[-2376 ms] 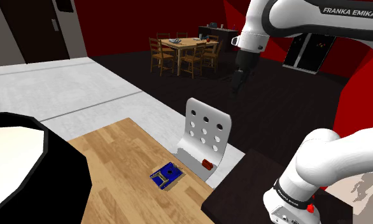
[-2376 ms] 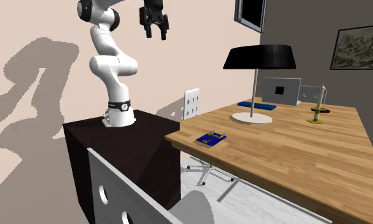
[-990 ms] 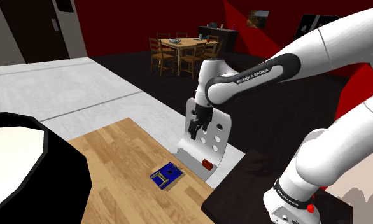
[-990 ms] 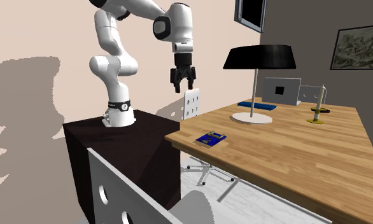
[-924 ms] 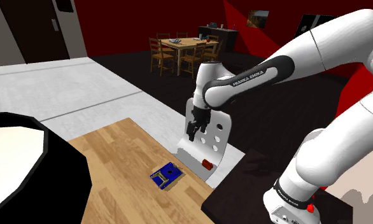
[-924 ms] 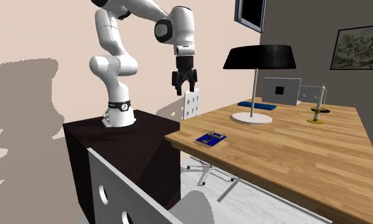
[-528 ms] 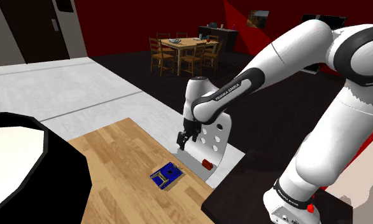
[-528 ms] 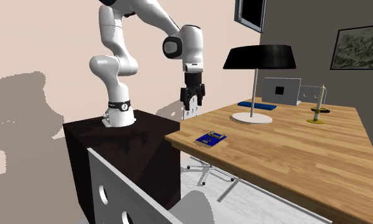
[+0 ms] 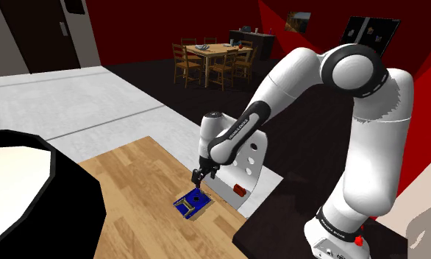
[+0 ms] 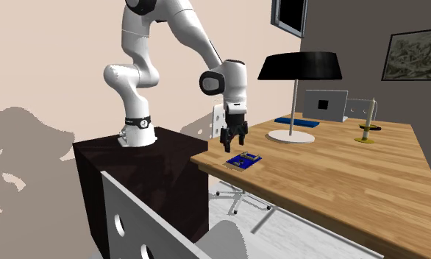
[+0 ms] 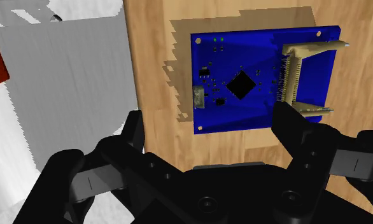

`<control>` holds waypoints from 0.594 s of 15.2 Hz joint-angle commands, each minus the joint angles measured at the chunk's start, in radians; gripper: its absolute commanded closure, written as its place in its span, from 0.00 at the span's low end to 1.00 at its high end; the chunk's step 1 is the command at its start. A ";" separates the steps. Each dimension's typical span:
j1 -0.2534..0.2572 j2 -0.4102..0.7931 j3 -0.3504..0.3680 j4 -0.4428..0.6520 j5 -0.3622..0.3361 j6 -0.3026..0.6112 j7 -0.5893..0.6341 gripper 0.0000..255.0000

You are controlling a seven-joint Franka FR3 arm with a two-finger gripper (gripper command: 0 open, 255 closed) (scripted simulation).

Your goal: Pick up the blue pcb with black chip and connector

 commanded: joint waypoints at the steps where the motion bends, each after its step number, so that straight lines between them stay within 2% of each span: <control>1: 0.018 0.072 -0.018 0.047 -0.023 0.022 0.028 0.00; 9: 0.042 0.174 -0.048 0.068 -0.053 0.103 0.043 0.00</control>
